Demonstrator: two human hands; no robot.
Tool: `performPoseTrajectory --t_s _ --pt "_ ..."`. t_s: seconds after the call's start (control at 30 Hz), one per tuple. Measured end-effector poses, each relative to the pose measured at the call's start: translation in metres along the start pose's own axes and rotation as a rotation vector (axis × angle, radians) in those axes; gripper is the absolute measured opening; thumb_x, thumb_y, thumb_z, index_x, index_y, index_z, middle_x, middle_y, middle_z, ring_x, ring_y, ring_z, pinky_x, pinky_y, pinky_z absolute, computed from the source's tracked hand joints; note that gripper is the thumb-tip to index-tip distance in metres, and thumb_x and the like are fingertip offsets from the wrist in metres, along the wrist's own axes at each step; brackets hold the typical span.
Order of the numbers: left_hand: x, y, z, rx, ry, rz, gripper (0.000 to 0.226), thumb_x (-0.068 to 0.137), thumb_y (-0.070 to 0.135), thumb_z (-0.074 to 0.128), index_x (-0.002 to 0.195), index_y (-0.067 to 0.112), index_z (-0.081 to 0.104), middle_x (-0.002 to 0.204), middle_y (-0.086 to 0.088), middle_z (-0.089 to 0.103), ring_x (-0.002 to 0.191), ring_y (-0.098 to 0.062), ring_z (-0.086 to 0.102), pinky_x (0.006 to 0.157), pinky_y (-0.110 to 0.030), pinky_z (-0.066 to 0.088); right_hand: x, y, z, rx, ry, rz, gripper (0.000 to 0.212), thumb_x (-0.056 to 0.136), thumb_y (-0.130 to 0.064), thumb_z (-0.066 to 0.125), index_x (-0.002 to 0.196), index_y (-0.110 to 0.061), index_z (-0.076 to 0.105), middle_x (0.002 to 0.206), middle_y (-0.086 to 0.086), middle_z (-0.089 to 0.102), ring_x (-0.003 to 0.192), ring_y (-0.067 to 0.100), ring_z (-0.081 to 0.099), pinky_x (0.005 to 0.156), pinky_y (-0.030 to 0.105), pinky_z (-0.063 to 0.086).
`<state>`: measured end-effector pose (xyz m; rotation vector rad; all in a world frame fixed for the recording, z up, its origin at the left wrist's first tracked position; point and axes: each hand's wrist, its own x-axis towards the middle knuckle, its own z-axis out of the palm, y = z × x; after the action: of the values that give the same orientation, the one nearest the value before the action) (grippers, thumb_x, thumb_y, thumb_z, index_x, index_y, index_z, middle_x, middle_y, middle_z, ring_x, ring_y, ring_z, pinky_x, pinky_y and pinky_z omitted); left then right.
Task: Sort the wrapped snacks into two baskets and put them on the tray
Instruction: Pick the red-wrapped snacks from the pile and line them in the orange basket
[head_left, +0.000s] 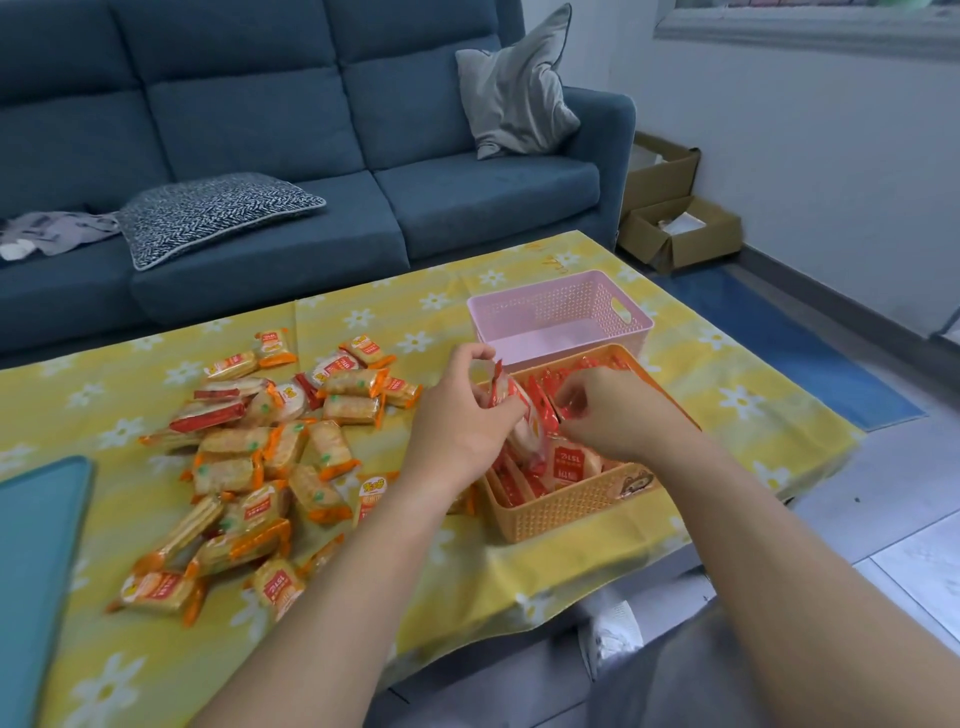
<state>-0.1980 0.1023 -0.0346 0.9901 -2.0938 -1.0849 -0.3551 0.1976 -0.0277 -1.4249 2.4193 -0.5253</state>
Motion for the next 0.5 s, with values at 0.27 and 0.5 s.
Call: performPoseTrajectory --t_s 0.27,0.5 --pt "-0.005 -0.01 0.007 0.062 -0.043 0.087 0.013 0.078 0.038 0.062 0.091 0.038 0.063 0.07 0.02 0.058 0.06 -0.005 0.052 0.055 -0.023 0.041 0.005 0.005 0.007 -0.232 -0.13 -0.005 0.026 0.081 -0.008 0.061 0.092 -0.026 0.075 0.092 -0.004 0.07 0.087 0.023 0.067 0.074 0.043 0.061" --pt "0.0 -0.004 0.005 -0.099 0.196 0.169 0.009 0.078 0.033 0.07 0.085 0.031 0.065 0.061 0.015 0.052 0.054 -0.005 0.046 0.049 -0.018 0.035 0.004 0.028 -0.027 0.079 0.15 -0.014 0.021 0.085 -0.011 0.055 0.092 -0.027 0.067 0.095 -0.006 0.068 0.082 0.016 0.063 0.065 0.034 0.053"
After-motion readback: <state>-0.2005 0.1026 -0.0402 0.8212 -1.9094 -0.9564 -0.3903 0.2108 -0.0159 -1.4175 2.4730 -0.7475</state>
